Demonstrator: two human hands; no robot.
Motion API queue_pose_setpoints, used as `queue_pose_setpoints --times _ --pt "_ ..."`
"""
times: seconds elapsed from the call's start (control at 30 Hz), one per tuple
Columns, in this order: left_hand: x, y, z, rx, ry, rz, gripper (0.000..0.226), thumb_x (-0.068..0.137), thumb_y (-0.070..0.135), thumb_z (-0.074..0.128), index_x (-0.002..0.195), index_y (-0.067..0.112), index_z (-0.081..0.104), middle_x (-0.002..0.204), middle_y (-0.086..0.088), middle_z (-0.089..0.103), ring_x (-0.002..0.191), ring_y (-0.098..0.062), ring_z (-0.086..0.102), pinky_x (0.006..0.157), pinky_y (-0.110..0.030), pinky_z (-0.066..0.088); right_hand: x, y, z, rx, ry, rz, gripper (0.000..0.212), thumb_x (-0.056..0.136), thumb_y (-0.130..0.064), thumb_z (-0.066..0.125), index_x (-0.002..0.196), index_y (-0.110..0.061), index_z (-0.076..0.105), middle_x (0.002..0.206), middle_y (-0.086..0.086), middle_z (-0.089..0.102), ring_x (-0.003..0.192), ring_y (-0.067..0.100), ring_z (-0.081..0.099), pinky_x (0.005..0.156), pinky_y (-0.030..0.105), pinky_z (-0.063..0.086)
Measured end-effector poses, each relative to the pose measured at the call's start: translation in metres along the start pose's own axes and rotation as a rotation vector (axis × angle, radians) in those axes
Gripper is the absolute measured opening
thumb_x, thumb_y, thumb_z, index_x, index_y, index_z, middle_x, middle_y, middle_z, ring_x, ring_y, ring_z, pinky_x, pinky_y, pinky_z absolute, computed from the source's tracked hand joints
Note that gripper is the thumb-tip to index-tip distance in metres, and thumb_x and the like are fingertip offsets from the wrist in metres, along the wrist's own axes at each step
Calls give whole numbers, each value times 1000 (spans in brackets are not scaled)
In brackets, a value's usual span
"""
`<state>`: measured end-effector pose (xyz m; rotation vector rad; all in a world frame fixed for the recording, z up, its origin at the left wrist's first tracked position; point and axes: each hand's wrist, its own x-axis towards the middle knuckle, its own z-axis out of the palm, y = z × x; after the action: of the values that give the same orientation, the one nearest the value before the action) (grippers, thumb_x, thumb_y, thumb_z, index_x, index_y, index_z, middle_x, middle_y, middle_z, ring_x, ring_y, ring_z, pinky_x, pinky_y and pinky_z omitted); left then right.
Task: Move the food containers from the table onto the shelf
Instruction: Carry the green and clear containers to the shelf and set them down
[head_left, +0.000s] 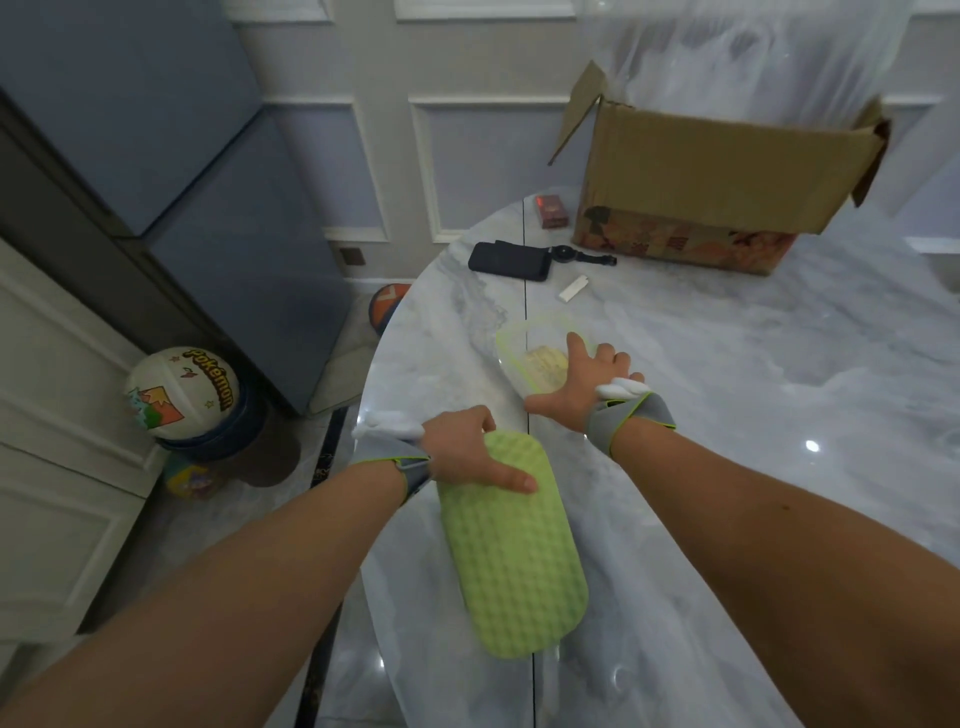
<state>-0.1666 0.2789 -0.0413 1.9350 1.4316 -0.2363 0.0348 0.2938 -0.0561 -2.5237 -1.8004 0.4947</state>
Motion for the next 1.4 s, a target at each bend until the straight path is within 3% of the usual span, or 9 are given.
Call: queue_pose_setpoints --times 0.27,0.5,0.7,0.83,0.97,1.17,1.4 --pt "-52 -47 -50 -187 61 -69 92 46 90 67 111 25 65 111 7 68 96 -14 65 90 -37 55 -25 -93 -56 6 69 -127 112 49 -80 57 145 -34 21 141 13 37 124 38 37 92 51 36" --pt "-122 -129 -137 -120 221 -214 96 46 91 65 116 25 64 111 6 67 95 -14 64 77 -26 45 -62 -262 -104 6 154 -345 105 57 -79 62 145 -34 25 138 11 42 126 36 39 98 50 35" --pt "-180 -232 -206 -127 382 -360 100 55 88 64 125 17 58 122 -1 64 107 -21 62 81 -29 45 -93 -409 -122 32 179 -480 91 58 -71 64 136 -35 33 133 8 45 123 33 41 93 45 36" --pt "-211 -292 -237 -215 444 -420 99 58 85 67 130 18 56 128 -1 61 113 -21 60 93 -32 47 -104 -473 -122 44 201 -574 92 58 -72 63 137 -35 33 131 7 44 121 33 41 95 45 38" --pt "-240 -348 -272 -332 526 -430 80 63 78 70 117 19 63 117 1 67 102 -18 65 84 -28 49 -112 -550 -121 32 223 -655 93 55 -74 60 135 -36 34 128 6 44 118 32 41 94 47 38" --pt "-244 -403 -314 -357 586 -515 94 61 80 69 129 15 56 126 -3 63 111 -21 62 89 -32 50 -96 -647 -113 20 219 -781 91 52 -74 58 131 -36 37 128 6 45 117 34 41 92 46 35" --pt "-255 -470 -353 -382 698 -682 81 58 83 68 105 17 62 101 1 64 86 -16 59 71 -30 43 -68 -759 -93 14 191 -947 103 40 -83 46 133 -39 37 128 9 47 118 36 42 88 49 35"
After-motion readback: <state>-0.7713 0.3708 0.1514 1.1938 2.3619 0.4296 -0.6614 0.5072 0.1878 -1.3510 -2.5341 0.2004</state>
